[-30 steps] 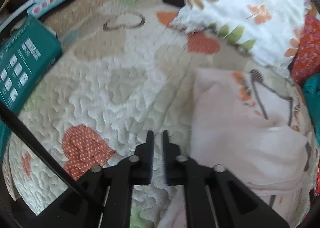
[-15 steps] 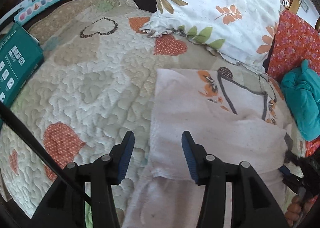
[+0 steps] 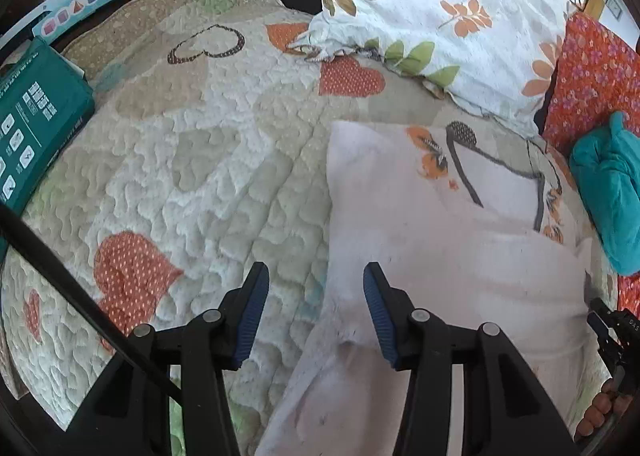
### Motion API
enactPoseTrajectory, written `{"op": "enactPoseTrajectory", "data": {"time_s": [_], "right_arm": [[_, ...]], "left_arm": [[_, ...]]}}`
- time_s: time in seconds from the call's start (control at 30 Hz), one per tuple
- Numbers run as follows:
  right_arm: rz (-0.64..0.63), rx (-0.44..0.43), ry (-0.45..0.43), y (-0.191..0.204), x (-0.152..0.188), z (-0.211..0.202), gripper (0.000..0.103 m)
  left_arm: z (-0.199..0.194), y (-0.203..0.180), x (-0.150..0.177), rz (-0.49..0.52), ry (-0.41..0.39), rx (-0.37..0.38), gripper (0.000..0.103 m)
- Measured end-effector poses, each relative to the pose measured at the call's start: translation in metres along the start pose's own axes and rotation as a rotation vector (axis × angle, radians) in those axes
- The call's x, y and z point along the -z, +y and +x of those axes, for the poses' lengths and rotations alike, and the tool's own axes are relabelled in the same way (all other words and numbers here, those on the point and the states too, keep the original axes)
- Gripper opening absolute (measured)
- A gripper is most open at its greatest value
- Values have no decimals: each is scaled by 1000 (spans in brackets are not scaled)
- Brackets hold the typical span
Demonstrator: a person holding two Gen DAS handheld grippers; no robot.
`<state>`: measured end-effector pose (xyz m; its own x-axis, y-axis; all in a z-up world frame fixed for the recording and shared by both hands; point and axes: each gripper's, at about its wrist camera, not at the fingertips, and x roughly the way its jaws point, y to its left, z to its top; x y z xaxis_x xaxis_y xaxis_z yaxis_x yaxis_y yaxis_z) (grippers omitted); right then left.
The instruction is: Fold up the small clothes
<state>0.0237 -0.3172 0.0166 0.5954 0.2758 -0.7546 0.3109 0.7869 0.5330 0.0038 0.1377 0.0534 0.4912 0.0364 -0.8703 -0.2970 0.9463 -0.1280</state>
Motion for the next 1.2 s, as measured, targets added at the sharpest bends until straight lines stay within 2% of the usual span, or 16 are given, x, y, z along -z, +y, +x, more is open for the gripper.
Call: {"op": "enactPoseTrajectory", "data": {"time_s": [0.03, 0.1, 0.27, 0.37, 0.57, 0.73, 0.9, 1.0, 1.13, 1.2], "right_arm": [[-4, 31, -18, -8, 2, -8, 48], [-20, 37, -19, -21, 7, -20, 48], [-89, 58, 52, -52, 38, -45, 48], [-113, -8, 75, -67, 61, -61, 48], [-133, -161, 202, -66, 91, -67, 49], [-58, -311, 292, -80, 116, -73, 49], [6, -407, 363, -92, 134, -75, 49], [11, -438, 406, -90, 146, -73, 49], [-46, -424, 419, -79, 157, -78, 49], [-51, -427, 425, -76, 162, -78, 49]], "left_arm": [[0, 1, 4, 13, 2, -6, 49], [-2, 3, 11, 33, 4, -13, 52], [-1, 15, 41, 55, 53, 24, 57], [0, 24, 60, 17, 118, 95, 57], [-19, 30, 97, -36, 104, 193, 57], [-40, 33, 142, -45, 78, 226, 53], [-54, 44, 187, -76, 112, 289, 51], [-57, 55, 210, -127, 143, 341, 51], [-58, 65, 232, -191, 171, 391, 51], [-52, 65, 244, -223, 217, 413, 52]]}}
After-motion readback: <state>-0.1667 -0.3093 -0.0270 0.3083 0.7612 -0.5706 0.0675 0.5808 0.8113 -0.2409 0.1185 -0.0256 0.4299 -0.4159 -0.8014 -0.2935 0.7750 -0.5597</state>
